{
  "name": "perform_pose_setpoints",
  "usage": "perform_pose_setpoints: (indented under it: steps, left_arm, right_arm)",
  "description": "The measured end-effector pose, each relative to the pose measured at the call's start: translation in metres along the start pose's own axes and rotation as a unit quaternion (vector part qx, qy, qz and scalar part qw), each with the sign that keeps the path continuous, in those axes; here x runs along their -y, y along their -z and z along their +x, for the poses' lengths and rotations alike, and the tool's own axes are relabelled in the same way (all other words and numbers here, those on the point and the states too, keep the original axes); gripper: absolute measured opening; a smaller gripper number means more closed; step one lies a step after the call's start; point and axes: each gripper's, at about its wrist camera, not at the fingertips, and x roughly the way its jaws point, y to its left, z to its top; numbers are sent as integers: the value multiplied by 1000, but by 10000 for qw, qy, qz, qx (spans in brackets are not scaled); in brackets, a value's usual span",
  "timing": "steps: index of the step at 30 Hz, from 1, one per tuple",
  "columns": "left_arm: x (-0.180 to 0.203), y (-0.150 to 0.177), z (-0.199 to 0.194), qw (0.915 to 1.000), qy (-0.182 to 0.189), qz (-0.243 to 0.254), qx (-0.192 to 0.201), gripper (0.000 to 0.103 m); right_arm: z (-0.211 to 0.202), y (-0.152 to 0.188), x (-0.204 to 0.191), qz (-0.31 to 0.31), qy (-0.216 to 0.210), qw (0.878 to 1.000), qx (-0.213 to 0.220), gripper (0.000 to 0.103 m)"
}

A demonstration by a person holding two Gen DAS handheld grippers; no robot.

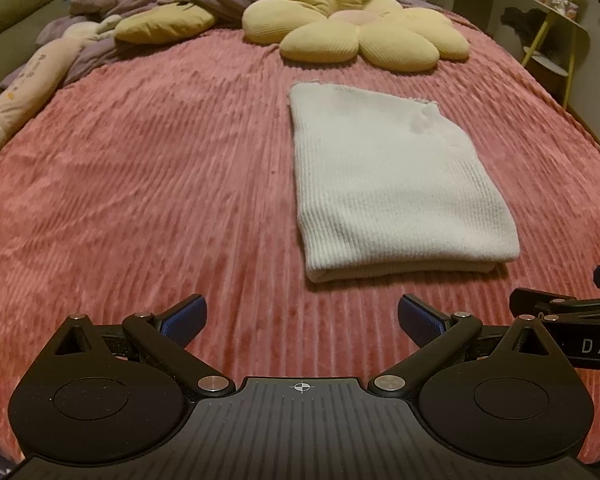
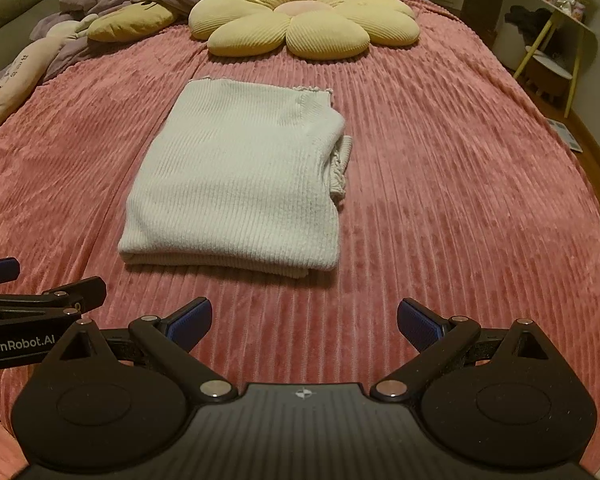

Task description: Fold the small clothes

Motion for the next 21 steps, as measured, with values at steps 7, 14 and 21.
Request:
perform_pose_setpoints:
  steps: [7,14,21]
  left_arm:
    - [3,-1,-3,10000,3,16,12,103]
    - [6,-2,-4,10000,-21,74,2,103]
    - [7,-2,-3,10000,-20,73,-20,103]
  right_arm:
    - [-3,0,0,-13,-4,10000,13,99]
    - [-4,0,1,-5,-9,10000,10,99]
    - [-6,0,4,42,-18,10000,5,99]
